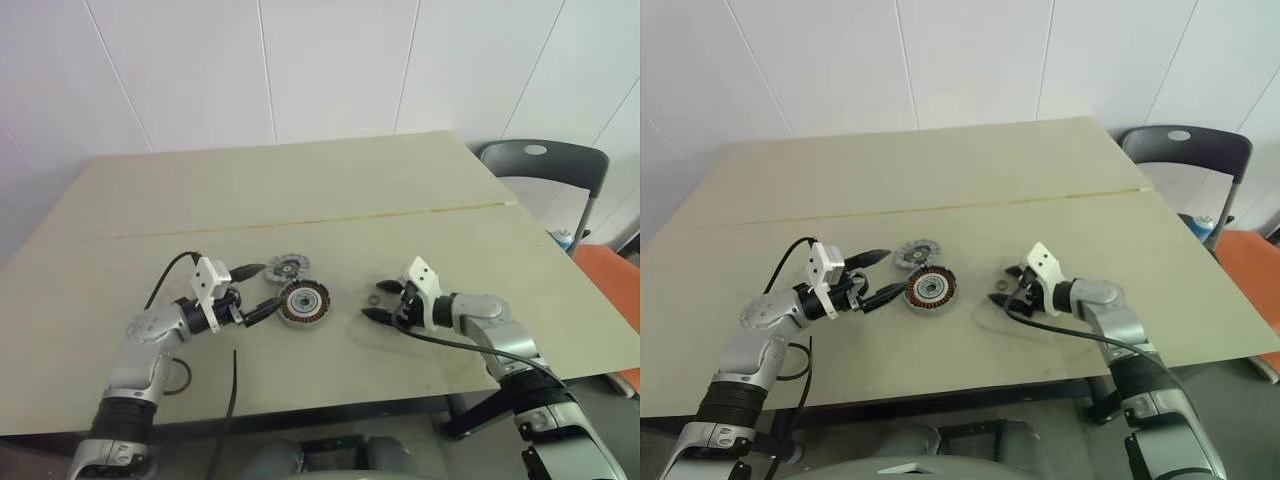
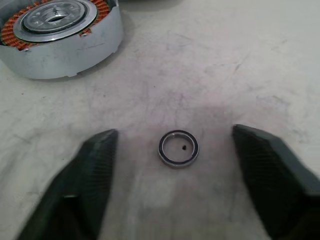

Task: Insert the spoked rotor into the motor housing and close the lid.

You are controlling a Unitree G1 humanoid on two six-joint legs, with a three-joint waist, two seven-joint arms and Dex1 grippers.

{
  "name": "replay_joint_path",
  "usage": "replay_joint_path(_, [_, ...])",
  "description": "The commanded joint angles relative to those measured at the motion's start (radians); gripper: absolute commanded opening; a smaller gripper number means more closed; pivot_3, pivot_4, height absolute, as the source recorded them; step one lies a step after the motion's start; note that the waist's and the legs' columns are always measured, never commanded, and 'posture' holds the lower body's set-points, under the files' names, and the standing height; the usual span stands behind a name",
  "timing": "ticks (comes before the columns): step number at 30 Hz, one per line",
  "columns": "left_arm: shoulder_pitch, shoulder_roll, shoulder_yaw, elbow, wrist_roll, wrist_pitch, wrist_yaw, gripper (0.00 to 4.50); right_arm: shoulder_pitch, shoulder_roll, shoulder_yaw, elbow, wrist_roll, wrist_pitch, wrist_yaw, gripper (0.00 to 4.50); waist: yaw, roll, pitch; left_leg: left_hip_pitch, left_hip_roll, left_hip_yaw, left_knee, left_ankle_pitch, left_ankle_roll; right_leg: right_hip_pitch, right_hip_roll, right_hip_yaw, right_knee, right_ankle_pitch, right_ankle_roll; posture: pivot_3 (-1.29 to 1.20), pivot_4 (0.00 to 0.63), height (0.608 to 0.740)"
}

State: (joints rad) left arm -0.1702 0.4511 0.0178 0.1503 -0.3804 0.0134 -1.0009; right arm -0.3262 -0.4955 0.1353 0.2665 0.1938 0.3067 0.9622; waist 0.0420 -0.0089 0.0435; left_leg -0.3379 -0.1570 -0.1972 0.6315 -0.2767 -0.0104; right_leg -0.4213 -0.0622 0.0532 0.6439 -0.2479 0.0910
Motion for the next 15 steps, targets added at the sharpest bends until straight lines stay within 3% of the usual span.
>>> replay_joint_path(1, [-0.011, 0.014, 0.016, -0.033, -0.006, -0.005, -0.003, 4.50, 0.016, -0.013, 0.006, -0.033, 0.026, 0.033, 0.047, 2.50, 0.000, 0.000, 0.000, 0.000, 0.000, 0.000, 0.000, 0.000, 0.000, 0.000, 0.000, 0.000, 0.000, 0.000, 0.000, 0.00, 0.000, 0.740])
replay_joint_path(6, [-0.013, 0.015, 0.015, -0.038, -0.006, -0.003, -0.003, 4.50, 0.017, -0.016, 0.004, -0.051, 0.031, 0.049, 0.061, 0.80, -0.001, 0.000, 0.000, 0.000, 0.000, 0.000, 0.000, 0.000, 0.000, 0.000, 0.000, 0.000, 0.000, 0.000, 0.001, 0.00, 0.000, 0.740])
replay_joint_path(15, [0.085, 0.035, 0.075, -0.132, -0.096, 0.069, -0.005, 4.50, -0.030, 0.071, -0.012, -0.111, 0.062, 0.057, -0.003, 0.75, -0.005, 0.000, 0.000, 0.000, 0.001, 0.001, 0.000, 0.000, 0.000, -0.001, 0.001, 0.000, 0.000, 0.000, 0.000, 0.00, 0.000, 0.740])
